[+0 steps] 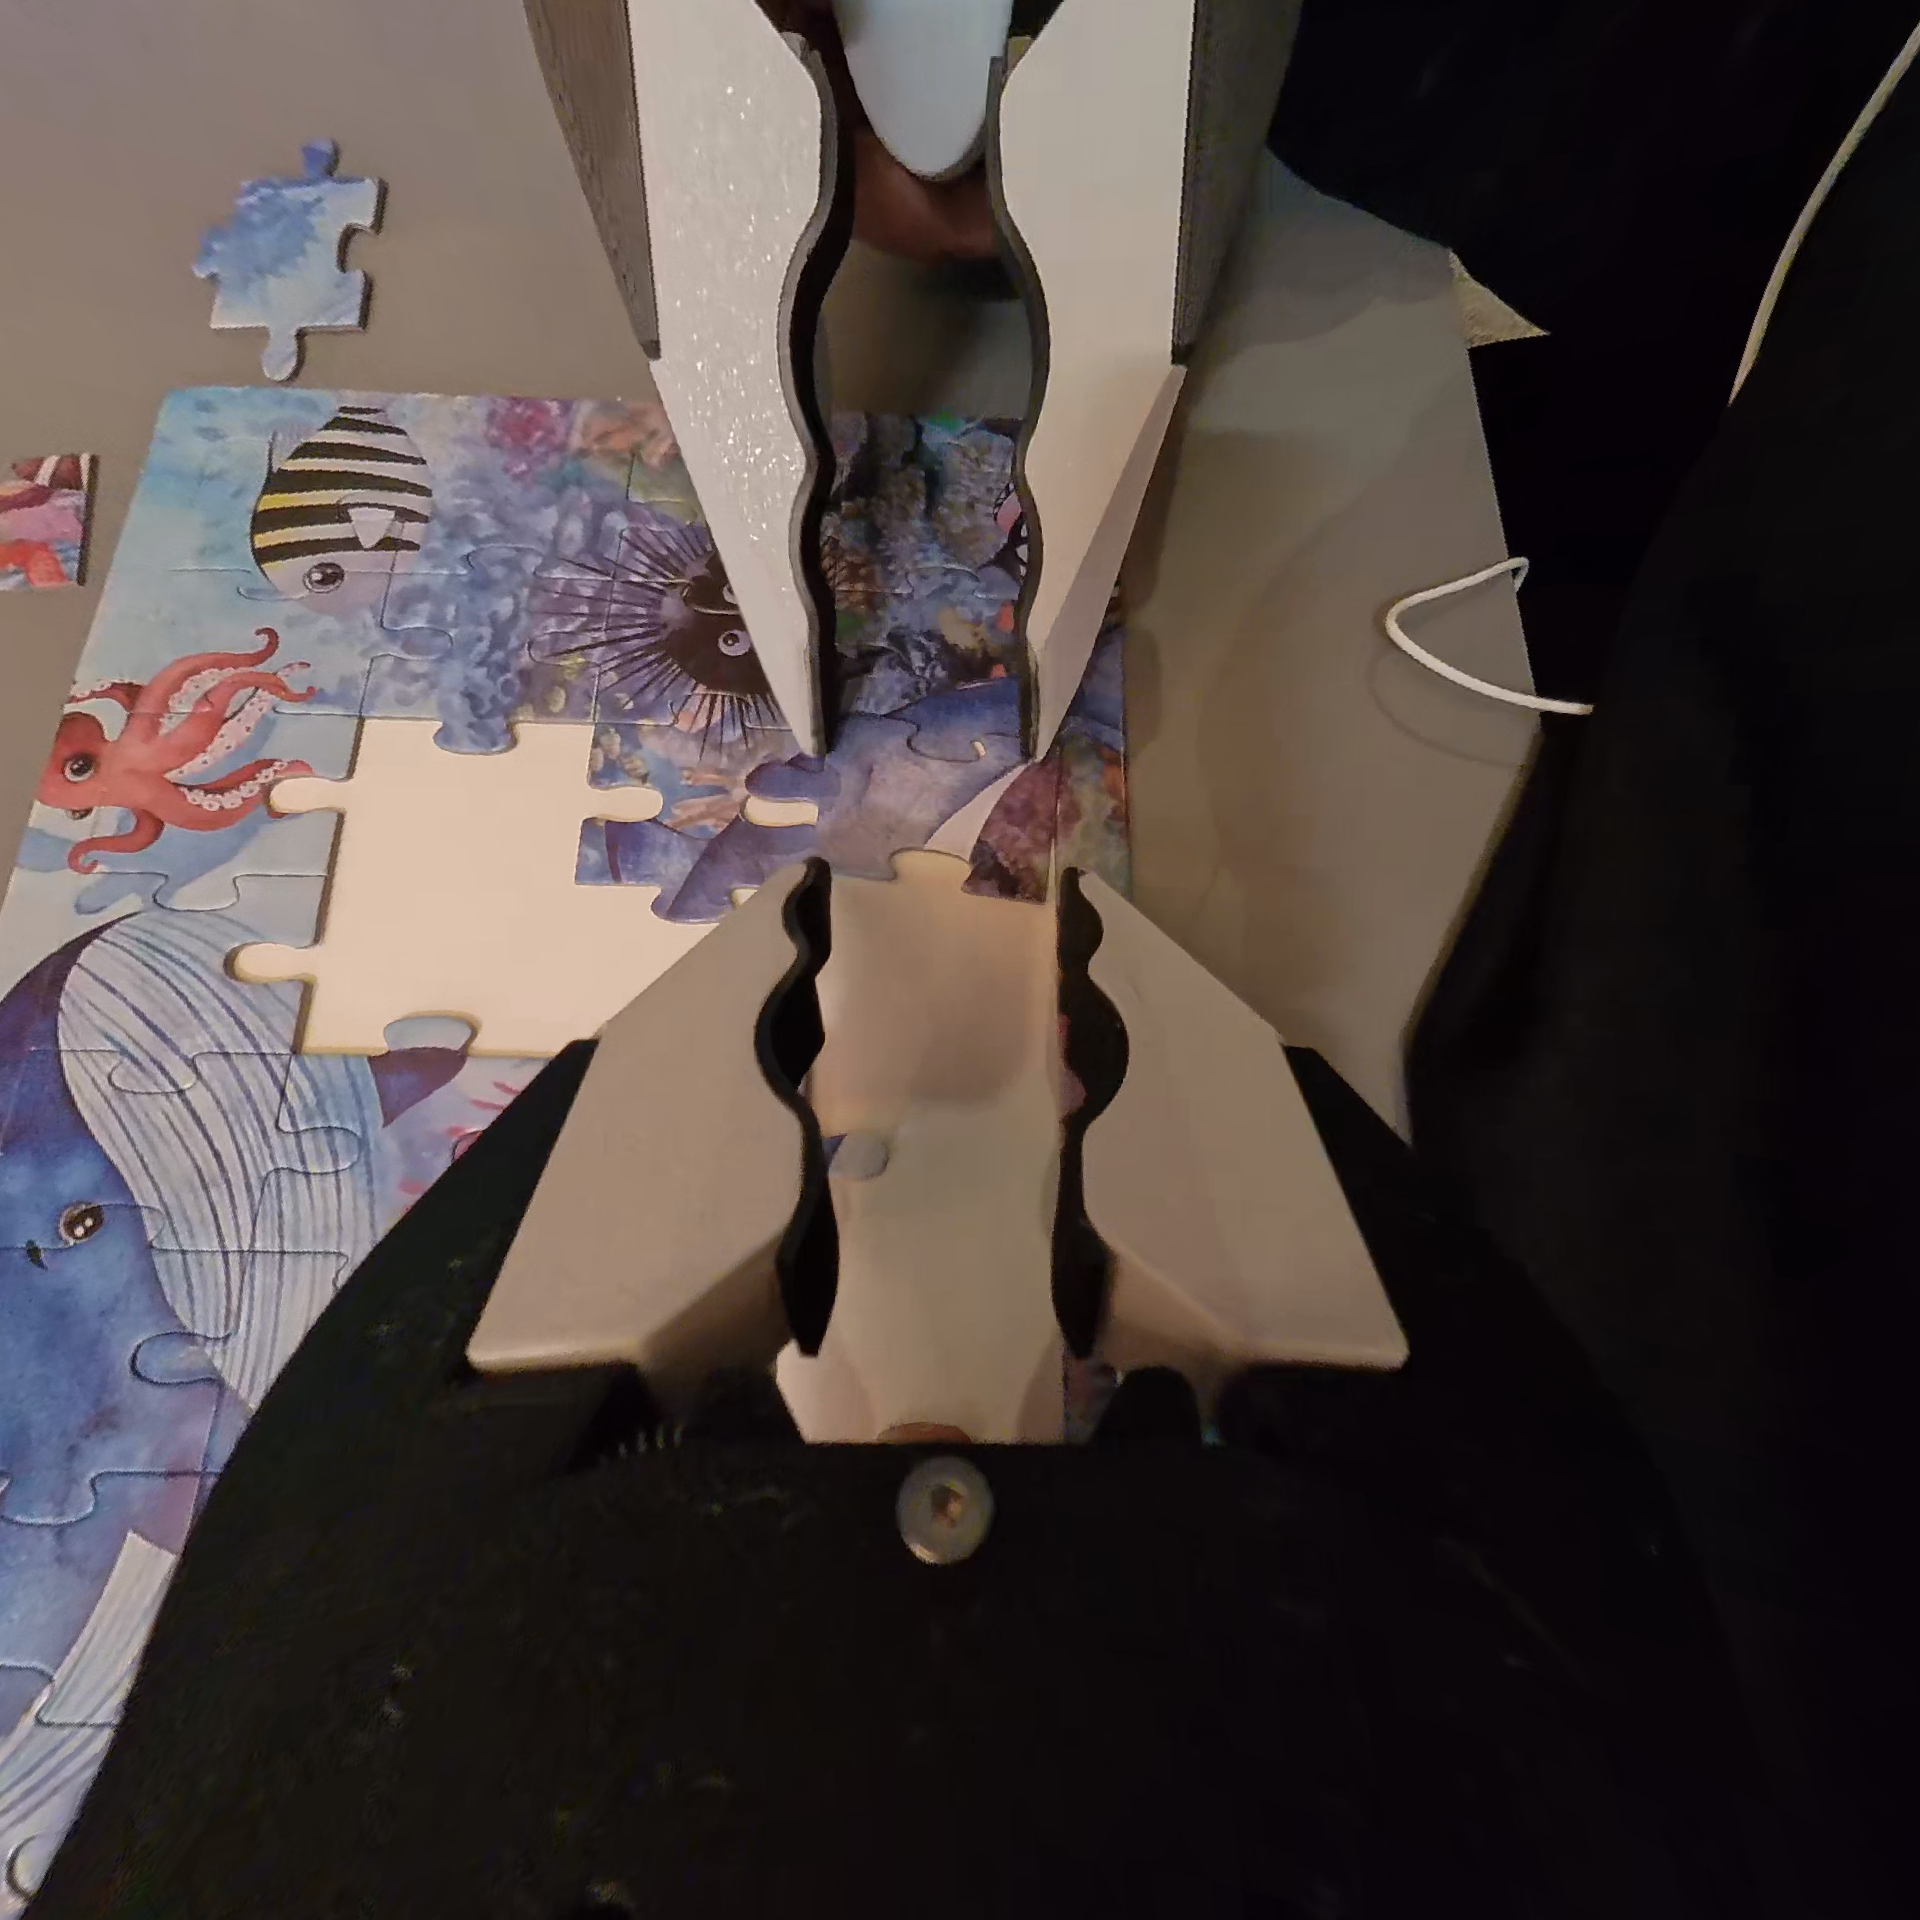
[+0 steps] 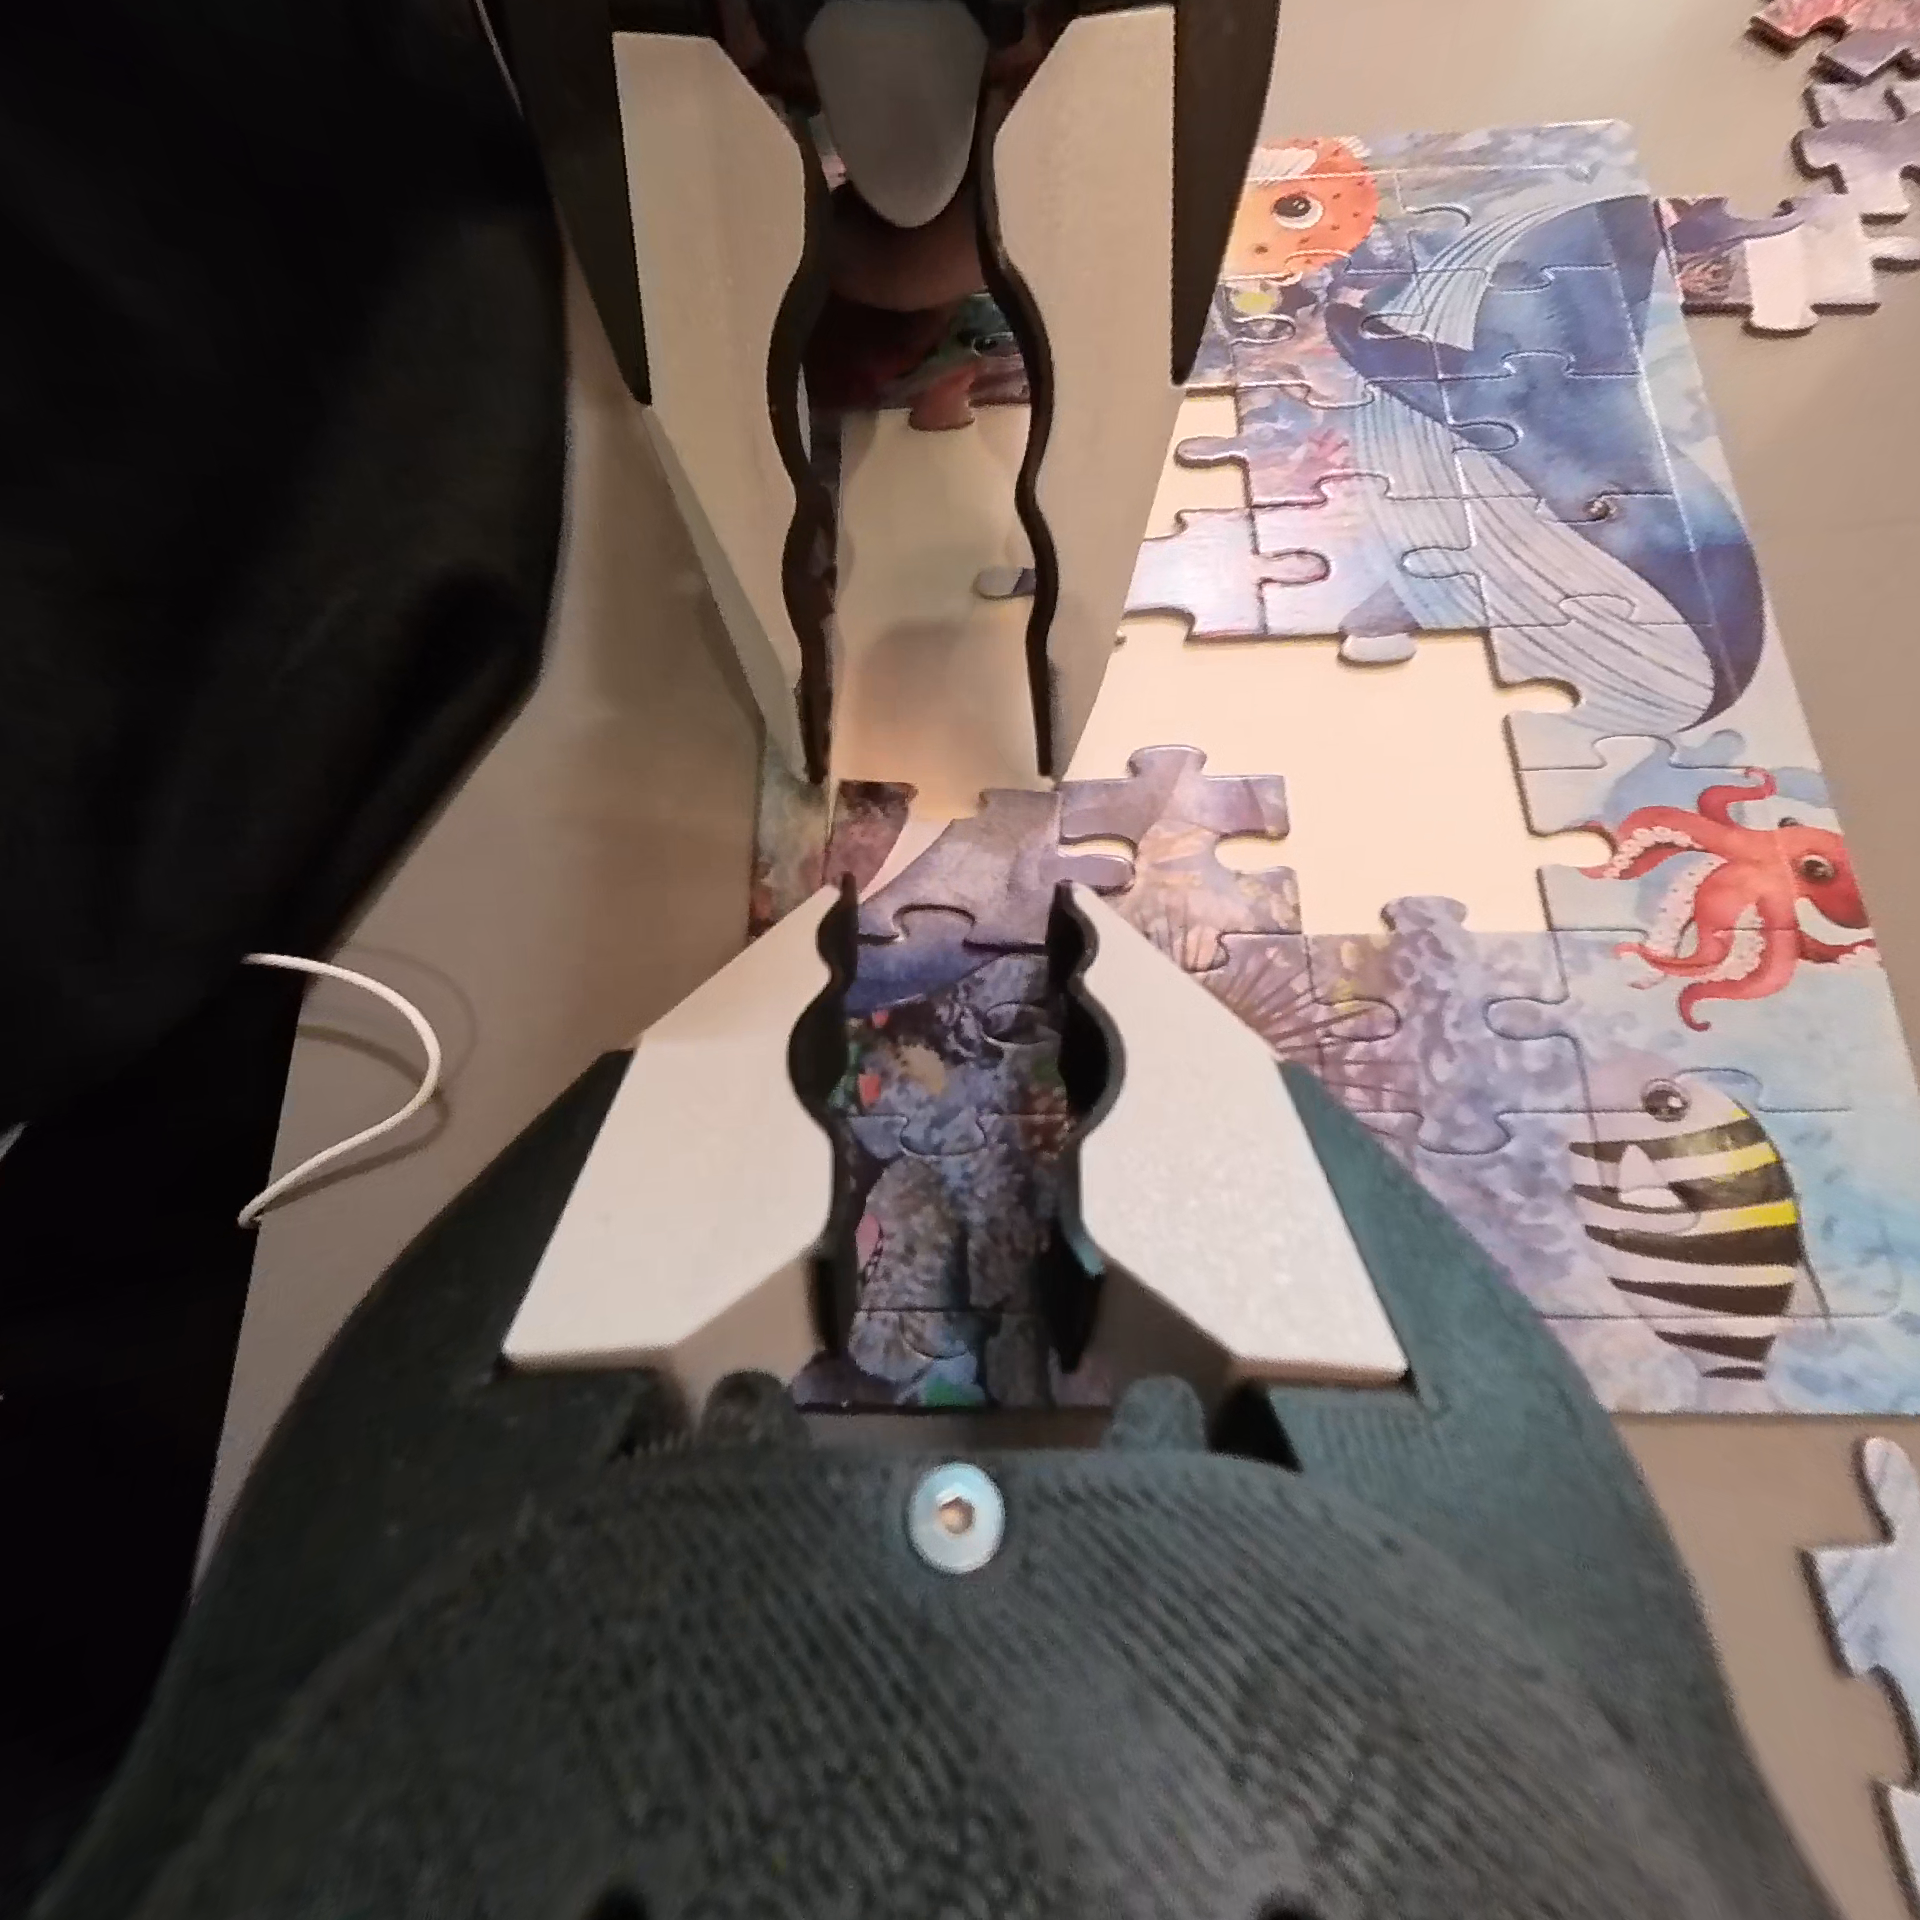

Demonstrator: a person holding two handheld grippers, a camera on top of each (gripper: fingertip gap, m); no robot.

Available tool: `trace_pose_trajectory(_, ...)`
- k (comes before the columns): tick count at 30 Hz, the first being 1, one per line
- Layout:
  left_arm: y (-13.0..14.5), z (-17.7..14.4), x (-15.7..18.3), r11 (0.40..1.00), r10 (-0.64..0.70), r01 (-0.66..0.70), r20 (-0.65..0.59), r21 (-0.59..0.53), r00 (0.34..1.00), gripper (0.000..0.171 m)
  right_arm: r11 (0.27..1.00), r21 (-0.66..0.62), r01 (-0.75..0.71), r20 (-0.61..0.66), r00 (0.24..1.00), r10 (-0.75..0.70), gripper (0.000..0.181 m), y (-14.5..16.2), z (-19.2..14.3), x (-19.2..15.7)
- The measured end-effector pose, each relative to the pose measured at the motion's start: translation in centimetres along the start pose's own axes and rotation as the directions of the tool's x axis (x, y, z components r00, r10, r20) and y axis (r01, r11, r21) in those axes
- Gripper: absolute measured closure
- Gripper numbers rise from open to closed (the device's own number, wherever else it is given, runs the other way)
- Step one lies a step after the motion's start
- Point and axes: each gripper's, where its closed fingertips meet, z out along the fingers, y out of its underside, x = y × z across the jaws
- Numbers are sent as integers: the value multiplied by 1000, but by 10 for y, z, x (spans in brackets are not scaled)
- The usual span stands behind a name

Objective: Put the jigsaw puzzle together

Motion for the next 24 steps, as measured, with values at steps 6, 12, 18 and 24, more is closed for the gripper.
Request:
trace_pose_trajectory(6,-1,0,1,1000,-1,1,-8,3,1000,130,1000,-6,0,-8,1000,0,149,0,3,1)
trace_pose_trajectory(12,-2,0,0,1000,-4,4,-6,10,1000,130,1000,-6,-4,-19,1000,4,150,-1,4,3)
trace_pose_trajectory(18,-1,0,0,1000,-4,4,-5,4,1000,130,1000,-4,2,-38,999,-2,150,-2,6,5)
trace_pose_trajectory(24,0,1,0,1000,-2,2,-4,-1,1000,130,1000,-6,18,-59,998,-18,150,-2,4,7)
